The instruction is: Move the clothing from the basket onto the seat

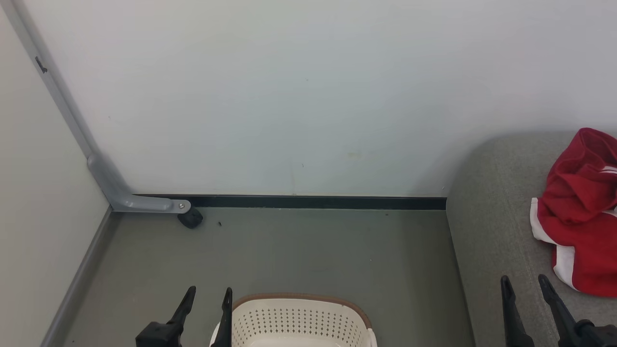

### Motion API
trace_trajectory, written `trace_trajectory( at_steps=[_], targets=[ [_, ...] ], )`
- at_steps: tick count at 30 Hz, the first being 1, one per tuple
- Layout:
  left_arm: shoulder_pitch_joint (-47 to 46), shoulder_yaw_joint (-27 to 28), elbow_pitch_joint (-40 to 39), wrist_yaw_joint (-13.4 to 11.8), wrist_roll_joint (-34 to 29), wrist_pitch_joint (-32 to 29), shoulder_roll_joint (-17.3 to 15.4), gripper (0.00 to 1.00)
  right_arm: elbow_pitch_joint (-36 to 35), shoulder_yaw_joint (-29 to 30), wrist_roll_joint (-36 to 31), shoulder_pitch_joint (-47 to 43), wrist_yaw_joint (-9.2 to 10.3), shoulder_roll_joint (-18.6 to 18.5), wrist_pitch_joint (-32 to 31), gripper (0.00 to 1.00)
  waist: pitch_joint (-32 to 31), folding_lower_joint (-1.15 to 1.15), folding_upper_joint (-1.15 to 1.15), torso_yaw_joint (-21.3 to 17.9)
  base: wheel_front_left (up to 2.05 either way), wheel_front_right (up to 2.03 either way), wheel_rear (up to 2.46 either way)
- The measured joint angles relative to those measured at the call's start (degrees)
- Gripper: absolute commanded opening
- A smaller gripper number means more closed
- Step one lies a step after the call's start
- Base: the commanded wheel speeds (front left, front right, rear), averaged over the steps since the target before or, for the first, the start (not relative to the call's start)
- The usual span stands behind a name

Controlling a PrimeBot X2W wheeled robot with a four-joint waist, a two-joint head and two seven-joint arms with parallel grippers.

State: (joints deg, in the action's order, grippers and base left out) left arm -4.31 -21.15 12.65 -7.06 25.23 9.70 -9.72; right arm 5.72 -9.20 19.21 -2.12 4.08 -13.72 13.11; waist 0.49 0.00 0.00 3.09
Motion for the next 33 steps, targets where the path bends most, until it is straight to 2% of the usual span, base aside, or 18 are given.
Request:
trace_trajectory(
  at_steps=[33],
  targets=[
    [-0.02,0.77,0.94,0.0,-0.93,0.08,1.01,1.0,-2.99,0.89,-0.09,-0.84,0.97,-0.19,-1.98,1.0,1.35,0.0,0.0,-0.2,0.0,0.0,0.0]
  ],
)
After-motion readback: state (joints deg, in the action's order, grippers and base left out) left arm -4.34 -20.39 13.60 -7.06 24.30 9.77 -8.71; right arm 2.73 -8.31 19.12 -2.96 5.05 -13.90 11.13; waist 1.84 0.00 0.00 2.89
